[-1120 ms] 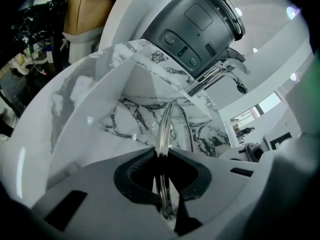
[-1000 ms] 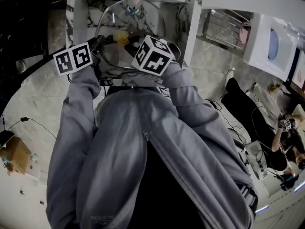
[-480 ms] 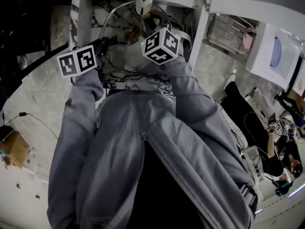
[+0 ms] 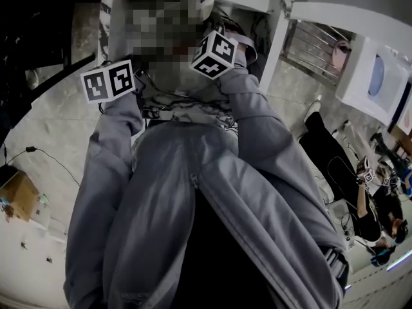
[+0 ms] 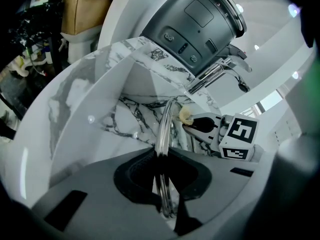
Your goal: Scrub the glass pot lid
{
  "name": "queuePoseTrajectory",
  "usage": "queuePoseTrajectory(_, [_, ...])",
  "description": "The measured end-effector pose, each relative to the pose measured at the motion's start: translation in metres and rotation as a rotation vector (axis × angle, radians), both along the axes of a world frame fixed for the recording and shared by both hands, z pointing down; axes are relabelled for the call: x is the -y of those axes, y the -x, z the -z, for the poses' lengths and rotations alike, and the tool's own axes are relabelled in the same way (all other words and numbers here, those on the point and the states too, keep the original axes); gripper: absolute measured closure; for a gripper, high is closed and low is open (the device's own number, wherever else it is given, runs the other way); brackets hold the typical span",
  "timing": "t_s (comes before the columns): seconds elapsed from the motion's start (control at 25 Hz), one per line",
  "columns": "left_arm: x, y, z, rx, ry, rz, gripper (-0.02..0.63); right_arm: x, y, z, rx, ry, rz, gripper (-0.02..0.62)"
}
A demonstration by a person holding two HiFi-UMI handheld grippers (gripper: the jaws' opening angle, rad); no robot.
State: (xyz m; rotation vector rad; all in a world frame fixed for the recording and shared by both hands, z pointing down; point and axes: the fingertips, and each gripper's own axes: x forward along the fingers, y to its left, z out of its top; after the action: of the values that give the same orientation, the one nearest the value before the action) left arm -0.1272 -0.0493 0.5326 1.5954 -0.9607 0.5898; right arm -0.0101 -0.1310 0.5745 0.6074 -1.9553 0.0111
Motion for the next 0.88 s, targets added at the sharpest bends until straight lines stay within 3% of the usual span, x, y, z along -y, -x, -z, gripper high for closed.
queuePoseTrajectory(0.44, [-0.001,0.000,0.000,-0.004,-0.006,0.005,0.554,-0.064,0.004,-0.018,-0.013,0.176,0.083,0.545])
queuePoseTrajectory(0.88, [-0.004,0.000,0.001,-0.005,-0.022,0.009,0.554,-0.130,0.009,-0.019,-0.013,0.281,0.144,0.545])
